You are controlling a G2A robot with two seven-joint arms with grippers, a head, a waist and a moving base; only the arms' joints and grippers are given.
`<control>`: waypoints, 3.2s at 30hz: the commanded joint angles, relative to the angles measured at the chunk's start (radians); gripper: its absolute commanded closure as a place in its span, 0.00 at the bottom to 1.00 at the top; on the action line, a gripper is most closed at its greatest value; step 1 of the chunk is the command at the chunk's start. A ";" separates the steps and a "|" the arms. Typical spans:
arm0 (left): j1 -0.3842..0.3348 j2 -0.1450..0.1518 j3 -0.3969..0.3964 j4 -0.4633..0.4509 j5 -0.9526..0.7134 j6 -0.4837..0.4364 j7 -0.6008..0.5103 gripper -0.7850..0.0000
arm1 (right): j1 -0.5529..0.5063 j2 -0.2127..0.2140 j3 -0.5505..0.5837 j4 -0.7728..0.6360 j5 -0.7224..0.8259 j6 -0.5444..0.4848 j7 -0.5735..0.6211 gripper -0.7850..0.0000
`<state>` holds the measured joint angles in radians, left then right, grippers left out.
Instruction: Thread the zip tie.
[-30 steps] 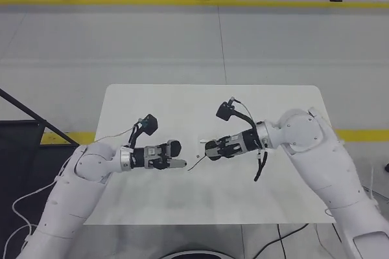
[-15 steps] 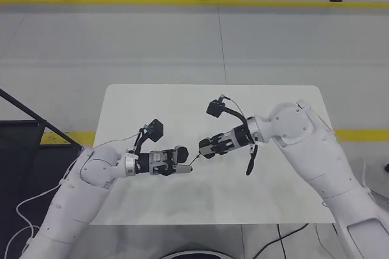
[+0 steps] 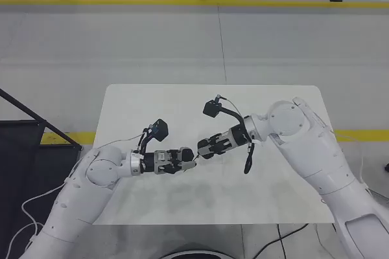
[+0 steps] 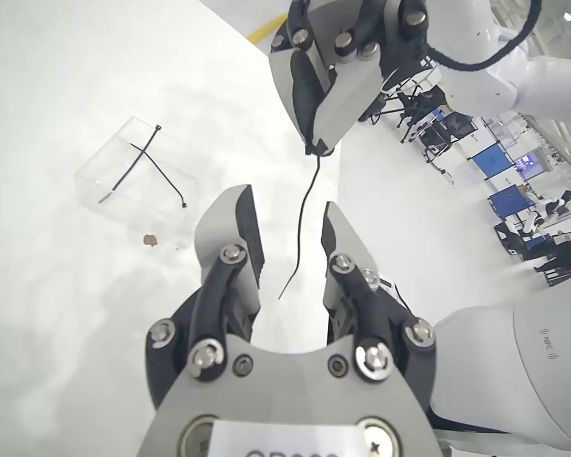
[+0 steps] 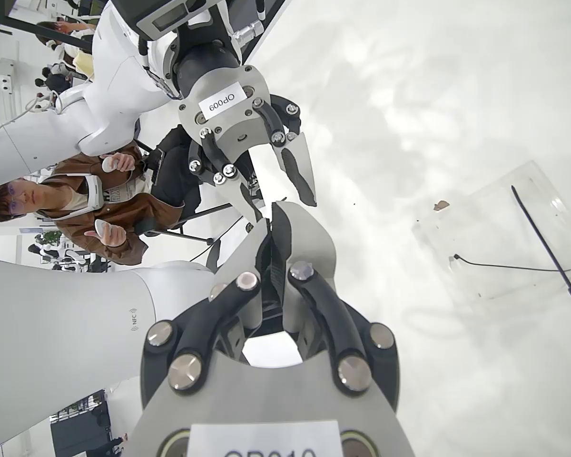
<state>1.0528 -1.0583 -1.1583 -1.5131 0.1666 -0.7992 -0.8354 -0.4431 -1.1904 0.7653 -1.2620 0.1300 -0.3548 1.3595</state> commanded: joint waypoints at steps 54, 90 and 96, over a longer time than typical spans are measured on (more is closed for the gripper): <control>0.001 0.005 -0.006 0.043 -0.135 0.006 0.263 1.00 | -0.323 0.081 0.232 -0.217 -0.177 -0.210 -0.352 0.00; 0.019 -0.039 0.026 0.045 -0.051 0.006 0.522 1.00 | -0.237 0.012 0.069 -0.073 -0.122 -0.241 -0.479 0.73; 0.020 -0.042 0.021 0.052 -0.053 -0.001 0.519 1.00 | -0.227 0.006 0.062 -0.059 -0.107 -0.244 -0.470 0.87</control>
<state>1.0725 -1.0997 -1.1358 -1.4624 0.1146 -0.7987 -0.3153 -0.6709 -1.1839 0.8278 -1.3231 0.0211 -0.5972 0.8882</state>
